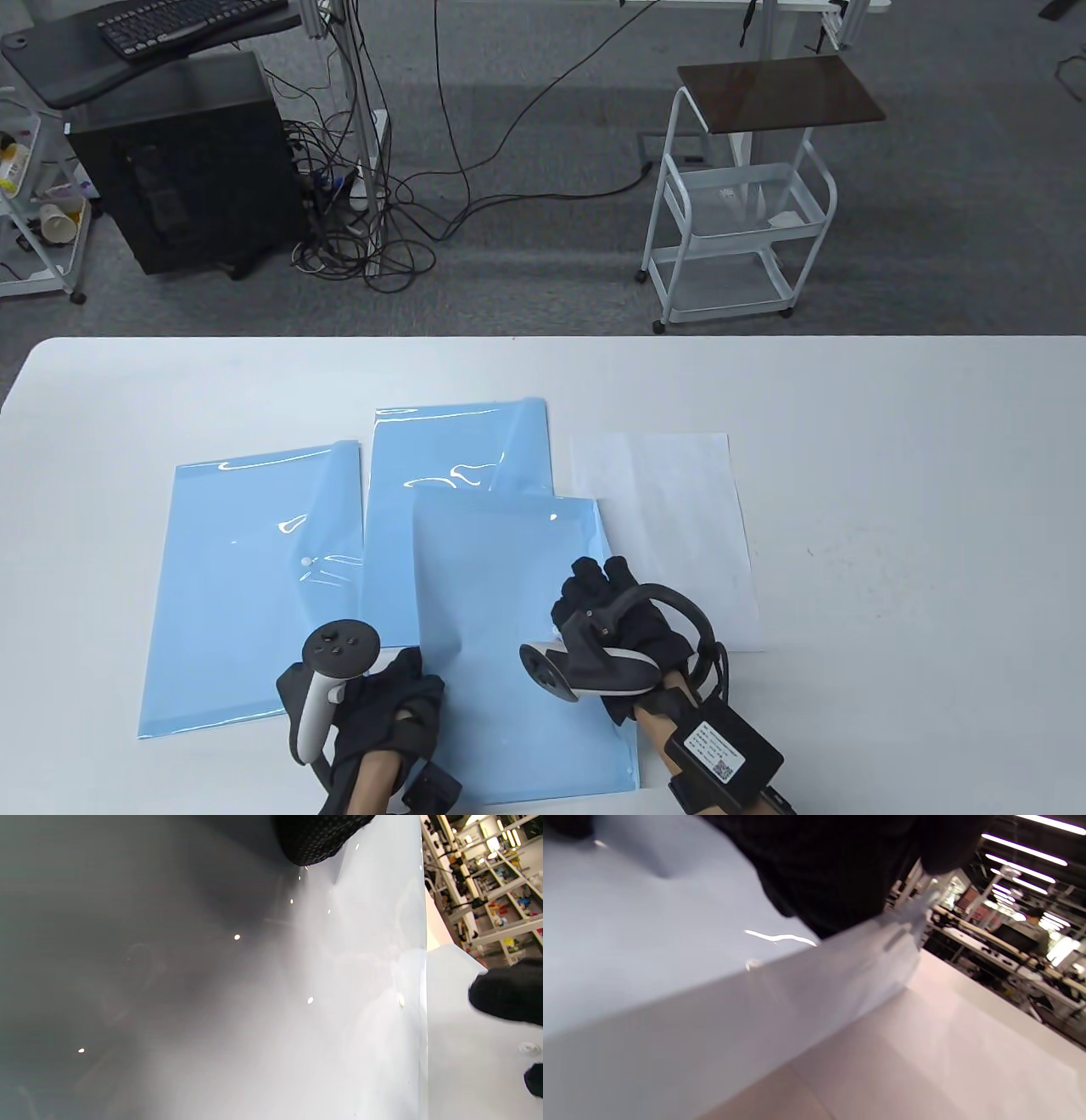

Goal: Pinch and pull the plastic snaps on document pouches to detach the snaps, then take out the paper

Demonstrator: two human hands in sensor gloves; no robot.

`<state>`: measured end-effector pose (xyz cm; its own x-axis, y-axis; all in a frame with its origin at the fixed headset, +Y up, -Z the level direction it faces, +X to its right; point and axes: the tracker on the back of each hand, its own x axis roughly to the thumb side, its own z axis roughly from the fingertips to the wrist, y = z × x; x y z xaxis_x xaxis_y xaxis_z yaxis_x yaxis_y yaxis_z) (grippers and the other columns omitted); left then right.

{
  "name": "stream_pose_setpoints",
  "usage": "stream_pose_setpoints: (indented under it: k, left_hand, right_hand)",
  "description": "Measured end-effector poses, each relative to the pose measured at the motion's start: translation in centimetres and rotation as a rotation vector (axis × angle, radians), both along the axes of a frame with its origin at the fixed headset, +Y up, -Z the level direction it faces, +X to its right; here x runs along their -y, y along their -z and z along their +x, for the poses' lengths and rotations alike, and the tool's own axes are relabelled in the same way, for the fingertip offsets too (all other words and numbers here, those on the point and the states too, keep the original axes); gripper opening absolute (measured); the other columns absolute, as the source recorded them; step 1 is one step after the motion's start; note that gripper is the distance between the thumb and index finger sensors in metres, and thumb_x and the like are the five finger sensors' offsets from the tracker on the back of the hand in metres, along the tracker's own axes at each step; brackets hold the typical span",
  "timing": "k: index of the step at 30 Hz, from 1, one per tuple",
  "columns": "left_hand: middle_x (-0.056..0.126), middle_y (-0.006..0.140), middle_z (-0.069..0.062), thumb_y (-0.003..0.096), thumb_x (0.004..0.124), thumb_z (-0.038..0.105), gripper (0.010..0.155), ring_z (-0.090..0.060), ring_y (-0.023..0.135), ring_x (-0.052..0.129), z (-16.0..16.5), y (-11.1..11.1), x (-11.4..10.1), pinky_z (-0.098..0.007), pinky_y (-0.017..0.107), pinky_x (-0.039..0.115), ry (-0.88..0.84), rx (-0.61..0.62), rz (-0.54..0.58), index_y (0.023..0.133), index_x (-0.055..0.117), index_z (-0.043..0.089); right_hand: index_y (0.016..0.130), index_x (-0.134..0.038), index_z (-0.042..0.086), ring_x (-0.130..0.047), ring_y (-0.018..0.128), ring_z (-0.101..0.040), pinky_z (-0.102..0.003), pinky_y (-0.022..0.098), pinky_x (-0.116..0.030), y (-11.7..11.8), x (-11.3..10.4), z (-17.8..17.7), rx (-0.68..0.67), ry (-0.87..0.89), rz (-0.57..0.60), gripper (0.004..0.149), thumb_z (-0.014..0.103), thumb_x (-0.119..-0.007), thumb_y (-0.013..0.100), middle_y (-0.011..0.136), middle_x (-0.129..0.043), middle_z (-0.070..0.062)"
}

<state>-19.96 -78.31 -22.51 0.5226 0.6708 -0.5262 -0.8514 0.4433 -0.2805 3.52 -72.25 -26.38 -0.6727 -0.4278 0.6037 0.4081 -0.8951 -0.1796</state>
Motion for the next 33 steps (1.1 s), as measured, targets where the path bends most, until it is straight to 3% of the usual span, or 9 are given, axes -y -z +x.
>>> stream_pose_setpoints:
  k: [3,7,10,13,18,22,28,33]
  left_hand:
    - [0.088,0.094,0.000,0.0588,0.070,0.025,0.049,-0.021,0.067,0.104,0.0,0.0,0.0,-0.036,0.051,0.090,0.000,-0.002,0.000,0.106,0.058,0.016]
    - [0.088,0.094,0.000,0.0588,0.069,0.025,0.049,-0.021,0.066,0.104,0.0,0.0,0.0,-0.036,0.051,0.090,0.003,-0.005,0.000,0.106,0.057,0.016]
    - [0.087,0.094,0.001,0.0588,0.069,0.025,0.049,-0.021,0.067,0.104,0.0,0.0,0.0,-0.036,0.051,0.090,0.006,-0.006,0.001,0.106,0.057,0.016]
    - [0.087,0.094,0.001,0.0589,0.069,0.025,0.049,-0.021,0.067,0.104,0.0,0.0,0.0,-0.036,0.051,0.089,0.003,-0.009,-0.001,0.106,0.057,0.016]
    - [0.087,0.095,0.001,0.0591,0.069,0.025,0.049,-0.021,0.067,0.103,0.0,-0.1,0.0,-0.036,0.051,0.089,-0.005,-0.014,-0.004,0.106,0.056,0.017]
    - [0.086,0.095,0.001,0.0591,0.069,0.024,0.049,-0.021,0.067,0.103,0.0,-0.1,0.0,-0.037,0.052,0.088,-0.001,-0.017,-0.004,0.106,0.056,0.016]
    - [0.084,0.097,-0.004,0.0573,0.070,0.019,0.051,-0.026,0.070,0.101,0.0,-0.1,-0.2,-0.041,0.053,0.087,-0.035,-0.005,0.009,0.106,0.056,0.015]
    - [0.084,0.097,-0.005,0.0558,0.070,0.015,0.051,-0.029,0.073,0.099,-0.6,-0.3,-0.1,-0.045,0.054,0.086,-0.170,-0.041,0.014,0.105,0.057,0.015]
  right_hand:
    - [0.076,-0.091,0.034,-0.095,0.089,-0.021,-0.046,0.067,-0.080,-0.5,0.2,0.7,-0.050,0.038,0.005,0.050,0.007,-0.097,0.035,0.089,-0.100,0.006]
    - [0.075,-0.093,0.032,-0.102,0.082,-0.024,-0.046,0.061,-0.087,-0.2,0.0,2.0,0.049,0.149,-0.100,0.042,0.012,-0.095,0.038,0.084,-0.104,0.003]
    - [0.083,-0.090,0.024,-0.101,0.079,-0.034,-0.050,0.056,-0.090,0.3,-0.1,3.2,0.180,0.276,-0.234,0.039,0.023,-0.091,0.044,0.088,-0.101,-0.007]
    - [0.095,-0.079,0.014,-0.095,0.081,-0.045,-0.058,0.050,-0.089,0.6,0.1,4.5,0.355,0.416,-0.387,0.049,0.032,-0.085,0.050,0.096,-0.091,-0.020]
    - [0.101,-0.071,0.006,-0.093,0.077,-0.050,-0.061,0.046,-0.088,1.1,1.2,5.9,0.522,0.620,-0.526,0.054,0.026,-0.080,0.052,0.099,-0.084,-0.029]
    - [0.101,-0.069,0.004,-0.093,0.075,-0.050,-0.060,0.045,-0.088,1.6,3.2,7.0,0.567,0.703,-0.563,0.054,0.026,-0.079,0.052,0.098,-0.085,-0.029]
    - [0.101,-0.069,0.007,-0.090,0.071,-0.046,-0.058,0.046,-0.086,1.9,4.3,8.4,0.585,0.813,-0.532,0.053,0.024,-0.079,0.052,0.097,-0.084,-0.024]
    - [0.100,-0.071,0.010,-0.092,0.068,-0.041,-0.054,0.044,-0.086,2.1,4.9,9.4,0.589,0.889,-0.521,0.050,0.022,-0.080,0.051,0.094,-0.087,-0.020]
